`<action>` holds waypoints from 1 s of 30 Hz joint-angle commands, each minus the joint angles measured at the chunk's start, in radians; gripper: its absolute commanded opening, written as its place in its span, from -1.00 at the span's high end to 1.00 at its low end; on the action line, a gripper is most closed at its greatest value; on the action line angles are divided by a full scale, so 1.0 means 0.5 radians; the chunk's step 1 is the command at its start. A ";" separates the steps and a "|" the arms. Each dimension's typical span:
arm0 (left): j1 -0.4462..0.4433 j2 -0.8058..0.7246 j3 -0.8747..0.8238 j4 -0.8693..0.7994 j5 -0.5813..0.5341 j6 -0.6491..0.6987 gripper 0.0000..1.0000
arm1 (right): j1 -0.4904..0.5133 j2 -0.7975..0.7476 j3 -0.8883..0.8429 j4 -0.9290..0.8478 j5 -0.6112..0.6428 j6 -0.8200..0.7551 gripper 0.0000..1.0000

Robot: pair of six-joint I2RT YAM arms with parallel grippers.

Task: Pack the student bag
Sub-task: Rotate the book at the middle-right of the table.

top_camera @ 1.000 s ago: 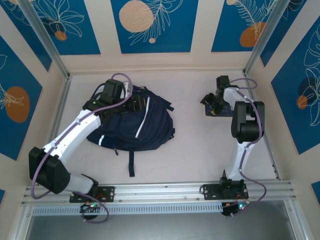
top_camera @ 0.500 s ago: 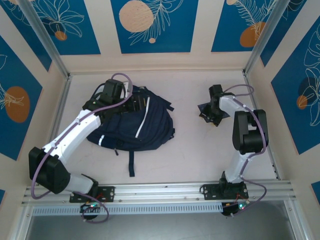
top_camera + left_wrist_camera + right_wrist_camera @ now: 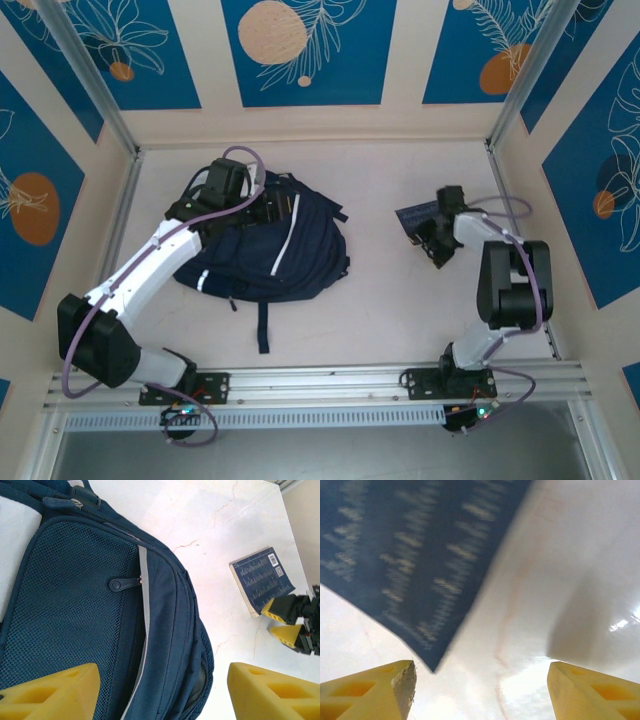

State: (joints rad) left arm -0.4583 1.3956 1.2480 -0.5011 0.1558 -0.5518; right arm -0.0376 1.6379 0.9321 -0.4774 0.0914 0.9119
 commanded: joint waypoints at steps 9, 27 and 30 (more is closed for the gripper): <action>0.024 -0.034 -0.005 0.022 0.012 0.000 -0.34 | -0.207 0.025 -0.265 0.827 -0.708 0.445 -0.24; 0.025 -0.009 -0.014 0.036 0.032 -0.007 -0.33 | -0.265 -0.038 -0.269 0.937 -0.754 0.458 -0.03; 0.024 -0.006 -0.017 0.036 0.029 -0.004 -0.33 | -0.255 -0.016 -0.292 1.021 -0.740 0.491 0.04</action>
State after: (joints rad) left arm -0.4580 1.3960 1.2480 -0.5007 0.1562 -0.5518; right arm -0.1623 1.6371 0.8028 -0.0078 -0.2665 1.1378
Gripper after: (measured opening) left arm 0.665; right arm 0.486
